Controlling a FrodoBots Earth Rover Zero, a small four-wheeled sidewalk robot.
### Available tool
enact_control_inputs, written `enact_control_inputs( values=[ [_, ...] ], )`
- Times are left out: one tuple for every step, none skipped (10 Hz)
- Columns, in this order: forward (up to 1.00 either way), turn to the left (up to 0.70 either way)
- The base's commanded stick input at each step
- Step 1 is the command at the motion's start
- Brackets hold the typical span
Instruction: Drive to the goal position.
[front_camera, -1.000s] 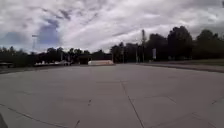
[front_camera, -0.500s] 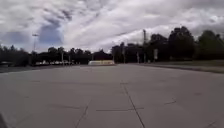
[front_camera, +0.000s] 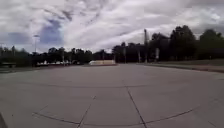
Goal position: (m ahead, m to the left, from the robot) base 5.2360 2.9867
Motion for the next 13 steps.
enact_control_inputs(
  values=[
    [0.7, 0.01],
    [0.7, 0.01],
    [0.7, 0.01],
    [0.7, 0.01],
    [0.7, 0.01],
    [0.7, 0.01],
    [0.7, 0.01],
    [0.7, 0.01],
    [0.7, 0.01],
    [0.7, 0.01],
    [0.7, 0.01],
    [0.7, 0.01],
    [0.7, 0.01]
  ],
)
